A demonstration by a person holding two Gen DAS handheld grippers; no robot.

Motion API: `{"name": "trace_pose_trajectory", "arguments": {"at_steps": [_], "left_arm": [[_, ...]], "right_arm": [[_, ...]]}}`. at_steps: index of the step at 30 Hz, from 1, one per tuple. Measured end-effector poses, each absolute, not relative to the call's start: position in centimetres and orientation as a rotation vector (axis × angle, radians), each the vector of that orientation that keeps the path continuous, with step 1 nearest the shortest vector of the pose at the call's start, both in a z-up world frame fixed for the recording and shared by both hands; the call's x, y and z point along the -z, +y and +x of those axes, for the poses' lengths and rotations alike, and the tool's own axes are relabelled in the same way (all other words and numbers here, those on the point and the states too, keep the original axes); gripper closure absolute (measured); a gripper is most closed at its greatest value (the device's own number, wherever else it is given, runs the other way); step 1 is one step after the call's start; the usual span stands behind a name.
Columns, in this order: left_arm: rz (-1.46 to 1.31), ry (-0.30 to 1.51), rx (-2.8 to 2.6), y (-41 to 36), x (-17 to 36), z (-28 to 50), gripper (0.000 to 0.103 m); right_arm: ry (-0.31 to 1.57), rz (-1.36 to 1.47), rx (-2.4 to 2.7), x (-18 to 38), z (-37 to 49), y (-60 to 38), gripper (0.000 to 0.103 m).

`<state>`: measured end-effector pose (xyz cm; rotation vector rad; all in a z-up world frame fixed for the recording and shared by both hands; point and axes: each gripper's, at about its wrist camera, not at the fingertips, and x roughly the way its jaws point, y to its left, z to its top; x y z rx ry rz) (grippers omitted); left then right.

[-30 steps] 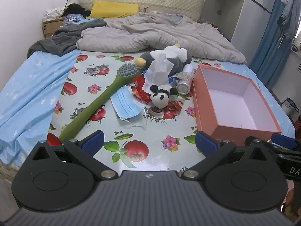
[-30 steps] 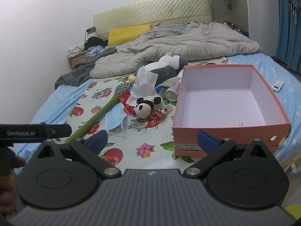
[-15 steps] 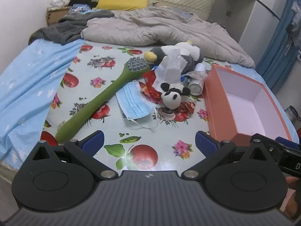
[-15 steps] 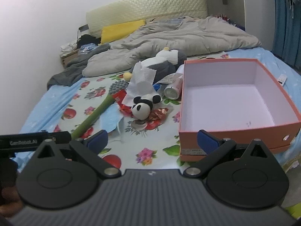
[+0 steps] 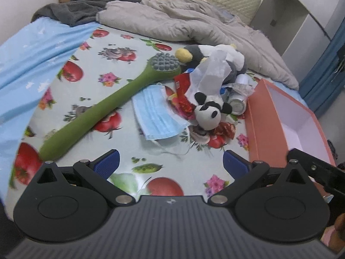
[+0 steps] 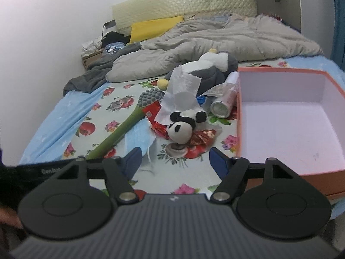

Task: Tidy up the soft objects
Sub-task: 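Reach the right tool to the panda plush and close on it while the left tool approaches the blue mask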

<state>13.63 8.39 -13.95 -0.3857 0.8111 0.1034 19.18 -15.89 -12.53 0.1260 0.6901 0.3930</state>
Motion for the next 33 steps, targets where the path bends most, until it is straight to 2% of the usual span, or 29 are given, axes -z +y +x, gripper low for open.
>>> {"name": "trace_pose_trajectory", "arguments": {"at_steps": [23, 33], "left_arm": [[-0.541, 0.899, -0.162, 12.2, 23.3, 23.1, 0.0], [-0.434, 0.901, -0.111, 11.2, 25.0, 25.5, 0.0]], "right_arm": [[0.797, 0.127, -0.363, 17.0, 30.6, -10.3, 0.031], [0.835, 0.172, -0.296, 20.2, 35.0, -8.4, 0.031]]}}
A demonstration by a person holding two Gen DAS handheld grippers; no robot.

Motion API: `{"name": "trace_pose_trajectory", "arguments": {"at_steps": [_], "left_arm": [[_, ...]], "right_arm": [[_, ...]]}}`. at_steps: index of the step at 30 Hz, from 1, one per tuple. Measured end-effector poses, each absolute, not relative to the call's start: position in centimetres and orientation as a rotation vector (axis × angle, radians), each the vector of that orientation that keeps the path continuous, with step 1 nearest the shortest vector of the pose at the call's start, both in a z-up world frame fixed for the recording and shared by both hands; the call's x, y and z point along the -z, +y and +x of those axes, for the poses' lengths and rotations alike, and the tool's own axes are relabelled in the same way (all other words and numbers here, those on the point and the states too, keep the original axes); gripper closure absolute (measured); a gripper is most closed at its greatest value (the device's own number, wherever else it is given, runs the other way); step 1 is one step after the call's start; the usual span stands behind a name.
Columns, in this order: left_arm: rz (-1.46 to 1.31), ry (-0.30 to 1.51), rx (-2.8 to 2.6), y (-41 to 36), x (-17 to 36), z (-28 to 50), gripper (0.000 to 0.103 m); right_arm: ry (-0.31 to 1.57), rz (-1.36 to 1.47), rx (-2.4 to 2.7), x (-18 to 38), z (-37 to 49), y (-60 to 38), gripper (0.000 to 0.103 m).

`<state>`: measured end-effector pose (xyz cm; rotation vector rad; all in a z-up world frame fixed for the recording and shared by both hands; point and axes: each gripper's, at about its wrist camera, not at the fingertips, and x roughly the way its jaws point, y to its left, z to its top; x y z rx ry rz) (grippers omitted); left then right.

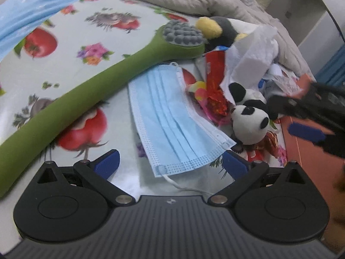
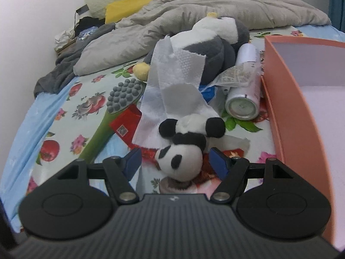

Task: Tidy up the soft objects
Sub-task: 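Reach the right tool to the panda plush and close on it while the left tool approaches the blue mask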

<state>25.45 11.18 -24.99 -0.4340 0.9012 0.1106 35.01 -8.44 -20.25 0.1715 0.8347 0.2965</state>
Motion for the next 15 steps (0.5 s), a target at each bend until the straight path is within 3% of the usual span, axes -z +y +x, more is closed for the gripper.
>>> {"name": "trace_pose_trajectory", "arguments": {"at_steps": [9, 11, 13, 15], "left_arm": [[-0.305, 0.902, -0.097, 10.0, 25.4, 26.6, 0.016], [-0.275, 0.901, -0.086, 9.5, 25.4, 26.8, 0.028], [-0.263, 0.902, -0.08, 9.3, 25.4, 26.9, 0.05], [-0.281, 0.904, -0.065, 9.5, 25.4, 27.0, 0.062]], "right_arm": [[0.918, 0.091, -0.265, 22.4, 37.4, -6.4, 0.041], [0.932, 0.08, -0.257, 22.8, 37.8, -6.2, 0.046], [0.931, 0.071, -0.261, 22.8, 37.8, -6.2, 0.047], [0.931, 0.065, -0.264, 22.6, 37.7, -6.2, 0.048]]}}
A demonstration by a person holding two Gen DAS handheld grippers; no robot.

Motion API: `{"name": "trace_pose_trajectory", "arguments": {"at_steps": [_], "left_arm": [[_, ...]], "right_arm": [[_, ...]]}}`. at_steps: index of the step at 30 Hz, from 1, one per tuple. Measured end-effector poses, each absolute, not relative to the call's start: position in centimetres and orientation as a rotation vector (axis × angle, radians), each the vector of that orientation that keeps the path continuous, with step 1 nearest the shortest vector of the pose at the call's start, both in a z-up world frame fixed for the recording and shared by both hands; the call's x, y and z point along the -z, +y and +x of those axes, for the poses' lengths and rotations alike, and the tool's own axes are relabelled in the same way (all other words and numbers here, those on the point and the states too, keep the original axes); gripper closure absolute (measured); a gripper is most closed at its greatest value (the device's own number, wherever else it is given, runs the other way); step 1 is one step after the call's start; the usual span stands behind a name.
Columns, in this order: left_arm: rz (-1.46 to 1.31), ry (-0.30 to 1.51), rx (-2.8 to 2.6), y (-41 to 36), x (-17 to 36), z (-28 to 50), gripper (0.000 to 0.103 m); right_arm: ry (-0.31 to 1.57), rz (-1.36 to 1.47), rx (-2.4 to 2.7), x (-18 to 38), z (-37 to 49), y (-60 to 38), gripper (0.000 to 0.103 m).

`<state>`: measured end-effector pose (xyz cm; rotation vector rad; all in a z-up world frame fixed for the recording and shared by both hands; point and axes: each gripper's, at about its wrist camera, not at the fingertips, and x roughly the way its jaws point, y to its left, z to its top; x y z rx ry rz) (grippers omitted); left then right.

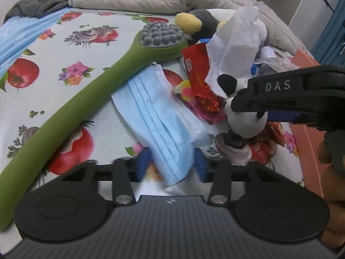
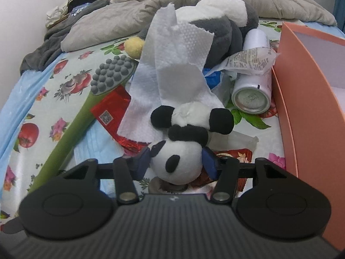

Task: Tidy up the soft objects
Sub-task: 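Reach the right tool to the panda plush and close on it while the left tool approaches the blue mask, then grasp the blue face mask with the left tool while the right tool lifts the panda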

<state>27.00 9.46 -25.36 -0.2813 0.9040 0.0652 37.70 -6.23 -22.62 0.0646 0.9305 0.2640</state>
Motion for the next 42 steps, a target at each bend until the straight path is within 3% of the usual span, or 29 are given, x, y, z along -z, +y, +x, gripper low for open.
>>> {"name": "trace_pose_trajectory", "arguments": {"at_steps": [4, 7, 22, 42], "left_arm": [[-0.332, 0.907, -0.05, 9.9, 25.3, 26.7, 0.09], [-0.372, 0.899, -0.032, 10.1, 25.0, 26.0, 0.095], [-0.488, 0.768, 0.013, 10.1, 20.1, 19.1, 0.098], [-0.546, 0.949, -0.069, 12.3, 21.9, 9.6, 0.097]], "right_arm": [[0.933, 0.052, -0.267, 22.0, 37.4, -6.3, 0.051], [0.921, 0.032, -0.271, 21.4, 36.9, -6.4, 0.051], [0.832, -0.039, -0.3, 17.8, 31.7, -7.6, 0.051], [0.954, -0.043, -0.402, 19.6, 21.7, -10.2, 0.052]]}}
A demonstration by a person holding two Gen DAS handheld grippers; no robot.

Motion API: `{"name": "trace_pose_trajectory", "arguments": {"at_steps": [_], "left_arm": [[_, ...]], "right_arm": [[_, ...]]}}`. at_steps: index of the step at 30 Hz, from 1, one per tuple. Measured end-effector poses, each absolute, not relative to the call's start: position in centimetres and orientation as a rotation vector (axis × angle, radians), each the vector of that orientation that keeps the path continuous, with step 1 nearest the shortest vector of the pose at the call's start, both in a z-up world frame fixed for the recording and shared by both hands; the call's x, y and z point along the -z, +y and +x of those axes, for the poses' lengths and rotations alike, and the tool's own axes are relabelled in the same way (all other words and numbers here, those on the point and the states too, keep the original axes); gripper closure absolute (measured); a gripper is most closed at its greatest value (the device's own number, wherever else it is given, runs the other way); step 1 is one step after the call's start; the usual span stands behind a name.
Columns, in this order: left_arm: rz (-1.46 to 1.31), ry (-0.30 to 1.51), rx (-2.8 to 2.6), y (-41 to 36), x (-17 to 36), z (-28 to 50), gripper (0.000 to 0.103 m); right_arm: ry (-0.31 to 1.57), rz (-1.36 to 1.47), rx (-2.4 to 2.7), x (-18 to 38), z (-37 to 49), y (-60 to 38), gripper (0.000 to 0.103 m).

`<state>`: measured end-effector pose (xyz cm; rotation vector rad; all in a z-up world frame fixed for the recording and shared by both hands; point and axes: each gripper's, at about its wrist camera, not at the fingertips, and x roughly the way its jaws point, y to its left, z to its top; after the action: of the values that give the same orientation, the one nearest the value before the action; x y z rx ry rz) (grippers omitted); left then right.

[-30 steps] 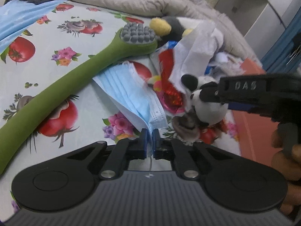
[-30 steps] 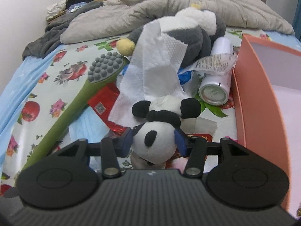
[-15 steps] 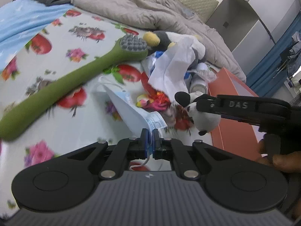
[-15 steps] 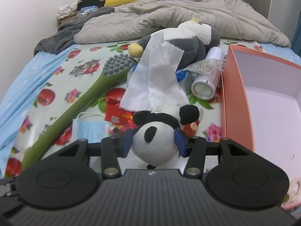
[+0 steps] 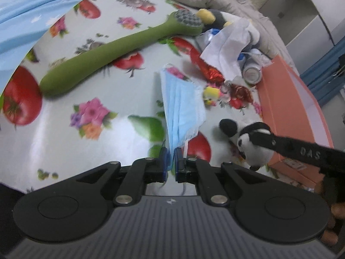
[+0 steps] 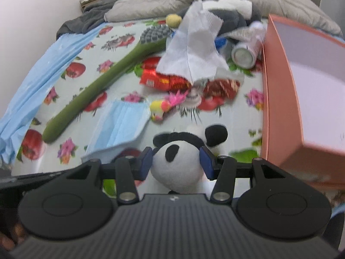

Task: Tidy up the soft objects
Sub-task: 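Grasp the blue face mask with the left tool while the right tool lifts the panda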

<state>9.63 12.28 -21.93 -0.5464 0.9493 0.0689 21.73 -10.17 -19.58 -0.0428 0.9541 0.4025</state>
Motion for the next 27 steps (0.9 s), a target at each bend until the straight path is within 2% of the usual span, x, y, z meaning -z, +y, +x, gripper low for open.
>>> {"name": "trace_pose_trajectory", "arguments": {"at_steps": [2, 3, 4, 6, 13, 20, 27], "left_arm": [[-0.56, 0.956, -0.068, 12.2, 21.9, 9.5, 0.091], [-0.563, 0.96, -0.067, 12.1, 21.8, 9.5, 0.077], [-0.569, 0.964, -0.068, 12.0, 21.8, 9.4, 0.048], [-0.591, 0.963, -0.068, 11.9, 21.7, 9.4, 0.015], [-0.585, 0.957, -0.068, 11.6, 21.9, 10.7, 0.014], [-0.501, 0.974, -0.061, 11.2, 23.1, 14.9, 0.014], [-0.281, 0.962, -0.049, 9.1, 24.1, 16.8, 0.014]], "right_arm": [[0.976, -0.029, -0.402, 19.9, 21.2, -10.7, 0.052], [0.986, -0.021, -0.402, 20.1, 21.0, -10.9, 0.052], [0.994, -0.012, -0.397, 20.4, 20.7, -11.2, 0.053], [1.0, 0.004, -0.384, 20.8, 20.3, -11.7, 0.052], [0.986, 0.024, -0.373, 21.1, 20.3, -12.5, 0.044], [1.015, 0.172, -0.33, 21.2, 22.2, -13.6, 0.043], [1.058, 0.181, -0.305, 22.5, 23.6, -12.9, 0.044]]}}
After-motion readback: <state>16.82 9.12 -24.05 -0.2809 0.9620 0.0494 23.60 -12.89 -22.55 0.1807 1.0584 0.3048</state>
